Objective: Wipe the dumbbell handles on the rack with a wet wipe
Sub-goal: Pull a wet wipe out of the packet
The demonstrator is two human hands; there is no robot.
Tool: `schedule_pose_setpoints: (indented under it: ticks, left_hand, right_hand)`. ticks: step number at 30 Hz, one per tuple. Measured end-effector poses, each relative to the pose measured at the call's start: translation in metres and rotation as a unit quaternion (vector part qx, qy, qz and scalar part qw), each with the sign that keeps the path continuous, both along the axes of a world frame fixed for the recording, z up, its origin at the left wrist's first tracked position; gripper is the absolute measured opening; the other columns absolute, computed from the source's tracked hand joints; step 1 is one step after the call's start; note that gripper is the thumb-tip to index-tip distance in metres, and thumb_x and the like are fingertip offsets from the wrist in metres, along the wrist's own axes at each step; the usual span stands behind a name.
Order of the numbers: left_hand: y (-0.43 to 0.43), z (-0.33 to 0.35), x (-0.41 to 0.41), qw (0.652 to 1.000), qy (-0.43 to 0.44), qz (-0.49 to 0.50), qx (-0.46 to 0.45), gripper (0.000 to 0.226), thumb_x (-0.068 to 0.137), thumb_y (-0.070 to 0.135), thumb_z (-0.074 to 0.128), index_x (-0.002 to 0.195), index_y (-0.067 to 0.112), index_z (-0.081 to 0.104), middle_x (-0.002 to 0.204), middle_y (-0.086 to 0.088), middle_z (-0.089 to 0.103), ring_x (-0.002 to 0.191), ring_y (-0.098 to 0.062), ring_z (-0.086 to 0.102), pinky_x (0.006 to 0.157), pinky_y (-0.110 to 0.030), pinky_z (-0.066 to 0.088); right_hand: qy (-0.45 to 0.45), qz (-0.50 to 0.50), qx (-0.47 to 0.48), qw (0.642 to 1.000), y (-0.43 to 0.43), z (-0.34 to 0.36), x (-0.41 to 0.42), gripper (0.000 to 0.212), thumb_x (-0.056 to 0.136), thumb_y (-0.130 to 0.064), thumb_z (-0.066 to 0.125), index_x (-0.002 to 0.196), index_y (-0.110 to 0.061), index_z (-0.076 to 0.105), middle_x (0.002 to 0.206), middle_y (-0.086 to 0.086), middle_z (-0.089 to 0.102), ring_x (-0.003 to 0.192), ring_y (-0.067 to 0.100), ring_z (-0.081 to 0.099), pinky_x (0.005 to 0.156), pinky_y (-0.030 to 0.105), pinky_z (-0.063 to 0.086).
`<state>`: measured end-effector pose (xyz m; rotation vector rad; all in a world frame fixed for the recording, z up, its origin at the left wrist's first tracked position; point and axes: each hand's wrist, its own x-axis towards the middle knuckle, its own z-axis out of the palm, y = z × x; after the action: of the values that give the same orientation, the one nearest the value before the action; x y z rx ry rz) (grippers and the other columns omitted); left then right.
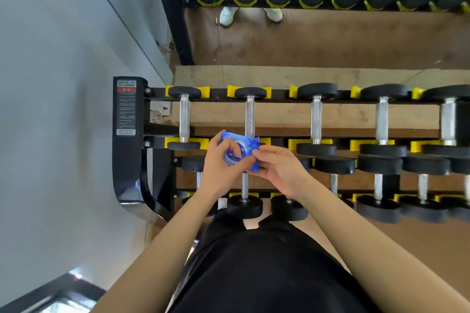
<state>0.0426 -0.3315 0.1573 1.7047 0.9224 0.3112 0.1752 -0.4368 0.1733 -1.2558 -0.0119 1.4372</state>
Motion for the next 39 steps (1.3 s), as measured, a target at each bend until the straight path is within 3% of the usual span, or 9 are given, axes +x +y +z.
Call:
schedule_pose_setpoints:
  ticks: [5,8,12,19,23,27,30,35,39]
  left_hand:
    - [0.002,0.004,0.001,0.995,-0.040,-0.012,-0.090,0.013,0.084,0.033,0.079,0.084,0.029,0.066,0.146,0.007,0.043,0.134,0.000,0.042,0.105,-0.028,0.044]
    - [0.005,0.008,0.000,0.989,-0.059,-0.016,-0.135,0.007,0.089,0.021,0.076,0.088,0.023,0.069,0.141,0.004,0.049,0.121,0.000,0.055,0.093,-0.021,0.052]
    - [0.008,0.016,-0.004,0.966,-0.093,0.019,-0.240,0.014,0.093,0.026,0.068,0.089,0.013,0.064,0.112,-0.004,0.069,0.109,-0.022,0.068,0.087,-0.038,0.055]
    - [0.007,0.020,-0.011,0.917,-0.147,0.065,-0.365,0.015,0.098,0.027,0.052,0.094,0.012,0.054,0.117,-0.010,0.069,0.116,-0.026,0.067,0.096,-0.047,0.053]
    - [0.008,0.021,-0.012,0.907,-0.164,0.084,-0.379,0.015,0.094,0.027,0.056,0.090,0.013,0.053,0.114,-0.008,0.068,0.117,-0.028,0.066,0.095,-0.048,0.053]
    - [0.011,0.022,-0.014,0.911,-0.174,0.076,-0.367,0.016,0.096,0.026,0.056,0.090,0.012,0.052,0.118,-0.015,0.066,0.118,-0.032,0.065,0.098,-0.049,0.053]
    - [0.009,0.026,-0.012,0.905,-0.193,0.079,-0.371,0.015,0.095,0.025,0.056,0.090,0.011,0.052,0.114,-0.012,0.068,0.114,-0.031,0.067,0.092,-0.043,0.057]
    - [0.007,0.030,-0.008,0.897,-0.218,0.076,-0.378,0.014,0.097,0.023,0.054,0.091,0.011,0.051,0.113,-0.014,0.067,0.110,-0.030,0.067,0.086,-0.039,0.059]
    - [0.008,0.032,-0.006,0.908,-0.202,0.062,-0.363,0.015,0.096,0.024,0.054,0.093,0.010,0.051,0.112,-0.013,0.067,0.108,-0.027,0.067,0.088,-0.040,0.059]
  right_hand:
    - [-0.006,0.001,0.016,1.000,-0.009,0.001,0.002,0.026,0.100,-0.011,0.057,0.121,0.001,0.066,0.121,0.016,0.069,0.111,0.030,0.068,0.094,0.043,0.056]
    - [-0.015,-0.006,0.006,1.000,-0.014,-0.001,0.004,0.026,0.100,-0.014,0.057,0.122,-0.001,0.065,0.121,0.016,0.070,0.111,0.030,0.068,0.094,0.043,0.056]
    - [-0.034,-0.055,-0.014,0.998,-0.017,-0.001,0.005,0.022,0.099,-0.018,0.057,0.116,-0.006,0.065,0.116,0.011,0.072,0.106,0.024,0.071,0.086,0.039,0.059]
    - [-0.133,-0.067,-0.100,0.984,-0.013,-0.010,0.005,0.014,0.098,-0.022,0.061,0.107,-0.012,0.066,0.107,0.010,0.073,0.088,0.015,0.071,0.075,0.030,0.058]
    - [-0.436,-0.064,-0.161,0.883,-0.015,-0.005,0.004,0.024,0.091,-0.020,0.072,0.111,-0.018,0.059,0.090,0.000,0.062,0.080,0.008,0.060,0.065,0.012,0.048]
    - [-0.621,-0.026,-0.040,0.782,-0.017,0.016,0.004,0.016,0.087,-0.019,0.074,0.100,-0.016,0.065,0.087,-0.012,0.056,0.077,-0.002,0.054,0.064,0.007,0.044]
    - [-0.680,0.064,0.017,0.731,-0.010,0.019,0.002,0.016,0.087,-0.023,0.076,0.097,-0.013,0.070,0.096,-0.005,0.063,0.081,-0.010,0.054,0.066,0.004,0.042]
    - [-0.686,0.137,0.021,0.715,-0.005,0.017,0.005,0.019,0.089,-0.026,0.074,0.102,-0.013,0.071,0.105,0.001,0.067,0.101,0.009,0.064,0.074,0.021,0.056]
    - [-0.711,0.198,-0.002,0.675,-0.001,0.020,0.008,0.025,0.090,-0.034,0.071,0.105,-0.014,0.070,0.107,0.000,0.069,0.102,0.011,0.067,0.075,0.016,0.049]
